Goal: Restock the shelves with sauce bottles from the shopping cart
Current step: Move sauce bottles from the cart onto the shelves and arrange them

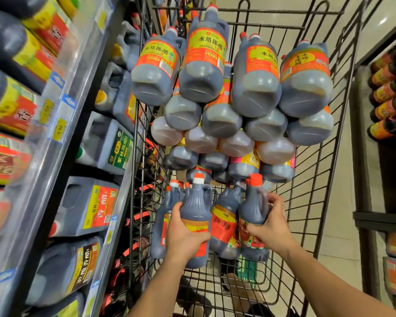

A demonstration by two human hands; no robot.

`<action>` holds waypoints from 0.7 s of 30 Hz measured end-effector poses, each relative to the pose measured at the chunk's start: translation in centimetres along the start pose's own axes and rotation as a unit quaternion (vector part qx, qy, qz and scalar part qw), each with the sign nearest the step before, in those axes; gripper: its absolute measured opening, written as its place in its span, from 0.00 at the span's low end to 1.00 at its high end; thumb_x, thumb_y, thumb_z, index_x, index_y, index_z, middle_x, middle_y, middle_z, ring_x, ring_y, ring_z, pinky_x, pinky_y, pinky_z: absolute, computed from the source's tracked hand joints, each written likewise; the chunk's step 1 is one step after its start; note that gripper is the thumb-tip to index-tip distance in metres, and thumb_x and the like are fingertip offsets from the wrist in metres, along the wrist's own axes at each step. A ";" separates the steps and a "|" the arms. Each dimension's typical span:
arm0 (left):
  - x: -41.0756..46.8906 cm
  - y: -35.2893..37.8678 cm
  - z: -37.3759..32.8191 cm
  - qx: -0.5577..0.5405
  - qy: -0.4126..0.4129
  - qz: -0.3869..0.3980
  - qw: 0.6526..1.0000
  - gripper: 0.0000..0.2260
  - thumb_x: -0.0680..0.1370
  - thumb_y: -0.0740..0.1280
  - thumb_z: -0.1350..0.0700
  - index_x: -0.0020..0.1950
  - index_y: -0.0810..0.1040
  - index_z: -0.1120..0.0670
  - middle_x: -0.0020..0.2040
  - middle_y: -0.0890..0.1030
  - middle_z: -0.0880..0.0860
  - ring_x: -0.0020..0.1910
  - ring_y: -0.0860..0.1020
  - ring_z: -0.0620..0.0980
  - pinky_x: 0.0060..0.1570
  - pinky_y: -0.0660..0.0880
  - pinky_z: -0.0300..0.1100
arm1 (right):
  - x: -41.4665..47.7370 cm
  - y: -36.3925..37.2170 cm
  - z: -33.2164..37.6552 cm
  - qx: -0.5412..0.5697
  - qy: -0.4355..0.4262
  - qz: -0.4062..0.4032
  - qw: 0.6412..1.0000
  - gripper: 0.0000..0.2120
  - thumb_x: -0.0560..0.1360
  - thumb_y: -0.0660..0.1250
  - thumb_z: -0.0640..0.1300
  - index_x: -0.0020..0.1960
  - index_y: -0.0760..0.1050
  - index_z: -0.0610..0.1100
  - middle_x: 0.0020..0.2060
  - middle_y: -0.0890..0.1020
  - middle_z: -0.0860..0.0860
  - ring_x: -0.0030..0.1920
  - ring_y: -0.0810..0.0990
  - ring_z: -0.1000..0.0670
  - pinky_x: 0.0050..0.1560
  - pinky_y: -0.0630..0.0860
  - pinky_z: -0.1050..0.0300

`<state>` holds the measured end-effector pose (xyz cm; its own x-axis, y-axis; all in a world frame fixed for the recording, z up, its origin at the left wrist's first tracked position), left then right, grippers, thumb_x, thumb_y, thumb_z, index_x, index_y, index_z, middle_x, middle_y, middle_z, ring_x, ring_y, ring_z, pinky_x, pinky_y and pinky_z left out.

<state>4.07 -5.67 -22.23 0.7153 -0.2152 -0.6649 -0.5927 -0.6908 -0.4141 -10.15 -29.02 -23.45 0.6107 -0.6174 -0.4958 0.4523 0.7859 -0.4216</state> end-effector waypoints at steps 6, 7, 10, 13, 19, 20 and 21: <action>-0.1 0.3 0.0 -0.014 0.000 0.001 1.000 0.50 0.54 0.77 0.55 0.74 0.59 0.44 0.59 0.78 0.48 0.54 0.79 0.47 0.55 0.78 0.51 | 0.1 0.5 -2.5 0.027 0.056 -0.010 0.998 0.47 0.55 0.84 0.49 0.63 0.56 0.52 0.56 0.73 0.53 0.52 0.77 0.53 0.50 0.75 0.54; -0.2 0.2 -0.1 -0.016 -0.002 0.000 1.000 0.50 0.54 0.77 0.55 0.74 0.59 0.44 0.59 0.78 0.48 0.54 0.79 0.48 0.55 0.78 0.51 | 0.1 0.3 -2.7 0.034 0.062 -0.015 0.997 0.47 0.55 0.84 0.50 0.62 0.56 0.53 0.55 0.73 0.54 0.51 0.78 0.53 0.48 0.76 0.53; -1.0 -0.3 -0.4 -0.028 -0.003 -0.015 1.000 0.50 0.55 0.78 0.57 0.73 0.60 0.44 0.58 0.78 0.46 0.52 0.80 0.45 0.52 0.79 0.47 | -0.1 0.0 -2.3 0.043 0.057 -0.027 0.997 0.45 0.55 0.85 0.49 0.61 0.58 0.51 0.54 0.74 0.55 0.51 0.79 0.53 0.47 0.77 0.54; -2.1 -1.5 -1.5 -0.041 0.012 -0.037 0.998 0.49 0.56 0.79 0.58 0.72 0.61 0.42 0.58 0.78 0.46 0.52 0.80 0.46 0.53 0.79 0.49 | -0.5 -0.2 0.1 0.034 0.009 -0.017 0.999 0.43 0.56 0.84 0.46 0.63 0.63 0.47 0.53 0.73 0.58 0.53 0.78 0.57 0.45 0.75 0.63; -4.8 -5.9 -6.5 -0.054 0.061 -0.076 0.994 0.46 0.52 0.81 0.54 0.64 0.62 0.36 0.56 0.77 0.44 0.50 0.79 0.44 0.45 0.76 0.40 | -2.2 -1.3 9.4 0.059 -0.094 0.012 0.994 0.42 0.56 0.84 0.47 0.64 0.66 0.53 0.54 0.75 0.58 0.55 0.76 0.64 0.50 0.75 0.66; -5.6 -6.9 -7.5 -0.059 0.073 -0.086 0.992 0.46 0.52 0.80 0.54 0.63 0.61 0.35 0.56 0.77 0.44 0.50 0.79 0.45 0.46 0.76 0.42 | -2.6 -1.5 11.2 0.062 -0.108 0.016 0.992 0.42 0.56 0.84 0.47 0.64 0.66 0.51 0.54 0.76 0.56 0.55 0.77 0.59 0.52 0.77 0.59; -6.3 -7.9 -8.5 -0.065 0.085 -0.096 0.990 0.46 0.53 0.80 0.54 0.64 0.61 0.36 0.57 0.77 0.45 0.51 0.79 0.46 0.49 0.77 0.45 | -3.1 -1.7 13.1 0.063 -0.125 0.017 0.990 0.42 0.56 0.84 0.47 0.64 0.66 0.51 0.54 0.77 0.56 0.55 0.78 0.57 0.54 0.77 0.56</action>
<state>7.37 -4.67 -9.46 0.8684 -0.1764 -0.4634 -0.3953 -0.8106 -0.4321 -4.28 -28.04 -11.23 0.7617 -0.5754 -0.2978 0.4964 0.8137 -0.3026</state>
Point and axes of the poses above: each hand's wrist, its own x-axis towards the middle knuckle, its own y-axis out of the palm, z = x × y, the point moved 9 cm from there along x, towards the middle knuckle
